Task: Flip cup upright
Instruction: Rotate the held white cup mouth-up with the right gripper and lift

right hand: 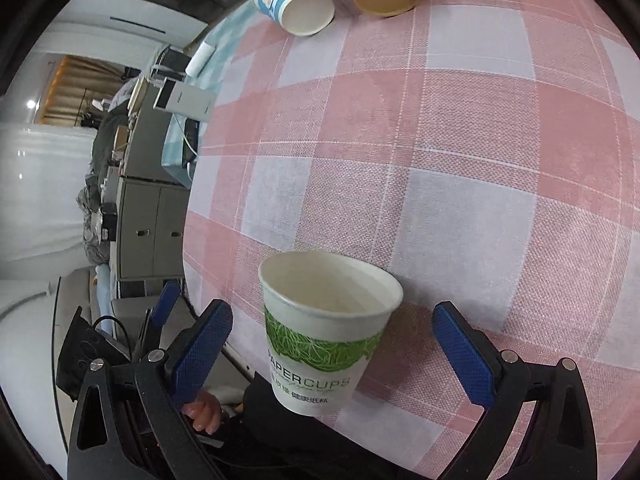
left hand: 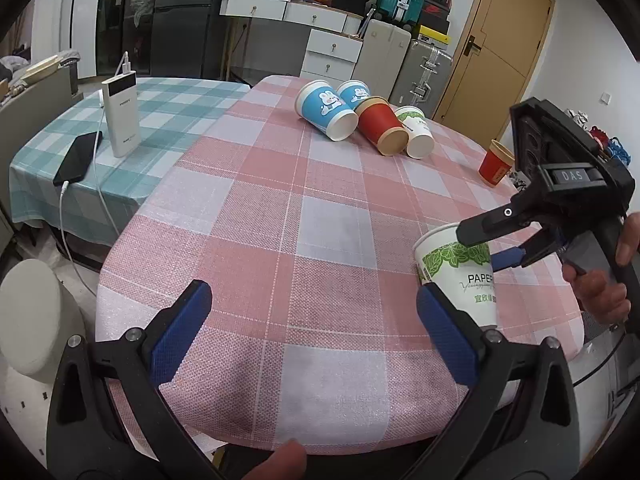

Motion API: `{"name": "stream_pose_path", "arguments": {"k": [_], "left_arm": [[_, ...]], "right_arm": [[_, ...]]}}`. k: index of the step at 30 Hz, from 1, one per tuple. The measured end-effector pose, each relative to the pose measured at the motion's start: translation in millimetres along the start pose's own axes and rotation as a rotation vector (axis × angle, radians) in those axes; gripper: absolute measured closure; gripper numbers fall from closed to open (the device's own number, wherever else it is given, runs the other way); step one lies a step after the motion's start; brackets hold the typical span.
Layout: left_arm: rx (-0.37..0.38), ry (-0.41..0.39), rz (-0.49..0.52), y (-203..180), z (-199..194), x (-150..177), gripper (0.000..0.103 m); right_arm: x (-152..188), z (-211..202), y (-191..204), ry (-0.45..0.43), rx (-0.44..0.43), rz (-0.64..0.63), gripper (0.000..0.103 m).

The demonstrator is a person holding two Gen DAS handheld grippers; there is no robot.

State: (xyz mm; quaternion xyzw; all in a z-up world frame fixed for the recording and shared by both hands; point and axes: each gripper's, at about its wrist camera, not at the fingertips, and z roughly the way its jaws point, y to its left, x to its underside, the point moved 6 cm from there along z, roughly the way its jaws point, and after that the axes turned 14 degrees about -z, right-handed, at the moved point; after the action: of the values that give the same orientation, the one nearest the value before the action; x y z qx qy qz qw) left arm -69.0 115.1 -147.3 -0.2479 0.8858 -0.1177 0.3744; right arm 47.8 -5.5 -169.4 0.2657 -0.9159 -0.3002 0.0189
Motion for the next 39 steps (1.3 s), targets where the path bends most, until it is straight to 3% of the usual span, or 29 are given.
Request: {"name": "stream_pose_path", "arguments": {"k": [2,9,14,20,25,29,31,35,39], "left_arm": [[0.019,-0.004,-0.019,3,1,-1,0.001],[0.025,-0.017,-0.075,17,-2,-3,0.001],[0.027,-0.002,-0.092,23,1,-2,0.001],[0.025,-0.003,-0.087,18,1,-3,0.001],[0.020,0.001,-0.076,9,5,-6,0.001],[0.028,-0.002,-0.052,-11,11,-16,0.001],[0.030,-0.016,-0.036,-23,15,-23,0.001],[0.058,-0.016,-0.025,-54,32,-40,0.001],[0.076,-0.014,-0.005,-88,55,-54,0.001]], "right_arm": [[-4,3,4,0.024,0.013,-0.007,0.004],[-11,16,11,0.099,0.032,-0.010,0.034],[-8,17,14,0.105,0.041,-0.017,0.038],[-4,1,10,0.042,0.039,-0.026,0.040],[-1,-36,1,-0.125,0.035,-0.055,0.040],[2,-77,-16,-0.317,0.098,-0.097,0.040],[3,-102,-25,-0.460,0.187,-0.131,0.040],[10,-143,-35,-0.726,0.264,-0.153,0.040],[20,-163,-22,-0.919,0.511,-0.248,0.040]]}}
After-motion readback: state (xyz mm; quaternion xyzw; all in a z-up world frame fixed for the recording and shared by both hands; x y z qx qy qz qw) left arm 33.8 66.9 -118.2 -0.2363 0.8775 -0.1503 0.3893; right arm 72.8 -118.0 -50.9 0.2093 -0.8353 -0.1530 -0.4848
